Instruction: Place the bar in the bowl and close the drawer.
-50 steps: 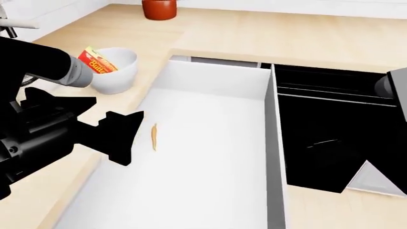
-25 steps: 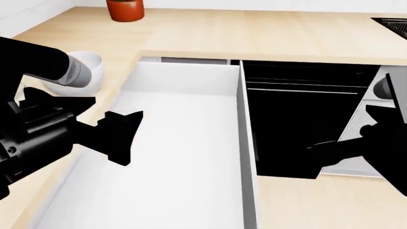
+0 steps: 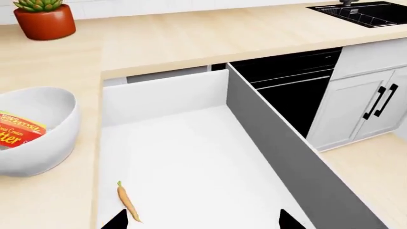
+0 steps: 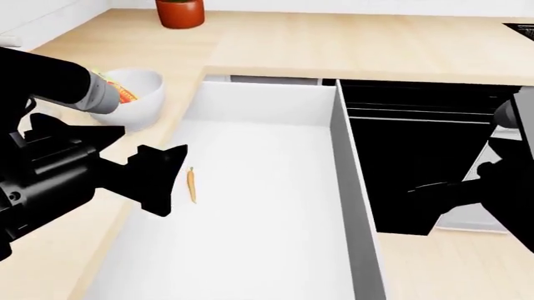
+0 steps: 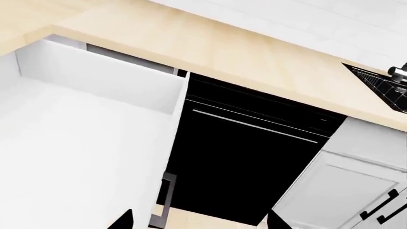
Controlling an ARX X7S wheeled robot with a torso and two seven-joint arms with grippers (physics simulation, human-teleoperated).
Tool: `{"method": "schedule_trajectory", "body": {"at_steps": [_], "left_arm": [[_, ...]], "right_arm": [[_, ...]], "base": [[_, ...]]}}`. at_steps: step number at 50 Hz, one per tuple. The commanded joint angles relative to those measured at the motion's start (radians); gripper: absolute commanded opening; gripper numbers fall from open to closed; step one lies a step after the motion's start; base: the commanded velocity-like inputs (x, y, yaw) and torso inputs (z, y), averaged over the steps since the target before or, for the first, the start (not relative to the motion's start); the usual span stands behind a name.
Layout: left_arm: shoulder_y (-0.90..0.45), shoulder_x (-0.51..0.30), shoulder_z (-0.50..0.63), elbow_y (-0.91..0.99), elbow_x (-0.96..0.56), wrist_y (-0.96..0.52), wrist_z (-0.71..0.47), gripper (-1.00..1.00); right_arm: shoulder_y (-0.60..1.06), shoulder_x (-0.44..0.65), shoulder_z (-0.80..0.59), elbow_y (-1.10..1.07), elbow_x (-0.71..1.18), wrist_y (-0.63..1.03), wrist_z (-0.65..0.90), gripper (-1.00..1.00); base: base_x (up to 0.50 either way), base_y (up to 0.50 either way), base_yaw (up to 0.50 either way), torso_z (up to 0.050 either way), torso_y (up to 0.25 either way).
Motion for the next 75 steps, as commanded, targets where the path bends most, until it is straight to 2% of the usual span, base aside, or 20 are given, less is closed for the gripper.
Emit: {"method": "schedule_trajectory", "body": {"at_steps": [1,11,22,30,37,45,52,58,75], "left_arm": [[-0.004,0.001,0.006,0.0,0.0,0.001,-0.001,1.0],[0.0,0.0,0.006,-0.002,0.006,0.003,0.005,1.0],[-0.012,0.011,0.022,-0.006,0.008,0.002,-0.004,1.0],[-0.025,0.022,0.038,-0.006,0.004,0.002,-0.016,1.0],[-0.032,0.028,0.049,-0.006,0.001,0.002,-0.025,1.0],[-0.03,0.039,0.063,-0.013,0.014,-0.003,-0.023,1.0],[-0.038,0.054,0.082,-0.022,0.019,-0.007,-0.031,1.0],[-0.041,0.061,0.092,-0.025,0.021,-0.008,-0.034,1.0],[-0.048,0.067,0.109,-0.024,0.022,-0.006,-0.045,1.0]], "right_arm": [[-0.003,0.008,0.003,0.008,0.014,-0.007,-0.003,1.0],[-0.057,0.048,0.019,0.022,-0.011,-0.058,-0.033,1.0],[-0.21,0.235,0.038,0.06,-0.034,-0.203,-0.205,1.0],[-0.324,0.358,-0.023,0.089,-0.065,-0.376,-0.394,1.0],[-0.389,0.359,-0.084,0.177,-0.091,-0.485,-0.536,1.0],[-0.53,0.359,-0.221,0.293,-0.122,-0.735,-0.779,1.0],[-0.635,0.353,-0.321,0.402,-0.063,-0.911,-0.952,1.0],[-0.686,0.327,-0.364,0.479,-0.029,-0.986,-1.067,1.0],[-0.792,0.135,-0.426,0.778,0.068,-1.051,-1.314,1.0]], "base": [[0.04,-0.5,0.0,0.0,0.0],[0.01,-0.17,0.0,0.0,0.001],[0.0,0.0,0.0,0.0,0.0],[0.0,0.0,0.0,0.0,0.0],[0.0,0.0,0.0,0.0,0.0],[0.0,0.0,0.0,0.0,0.0],[0.0,0.0,0.0,0.0,0.0],[0.0,0.0,0.0,0.0,0.0],[0.0,0.0,0.0,0.0,0.0]]}}
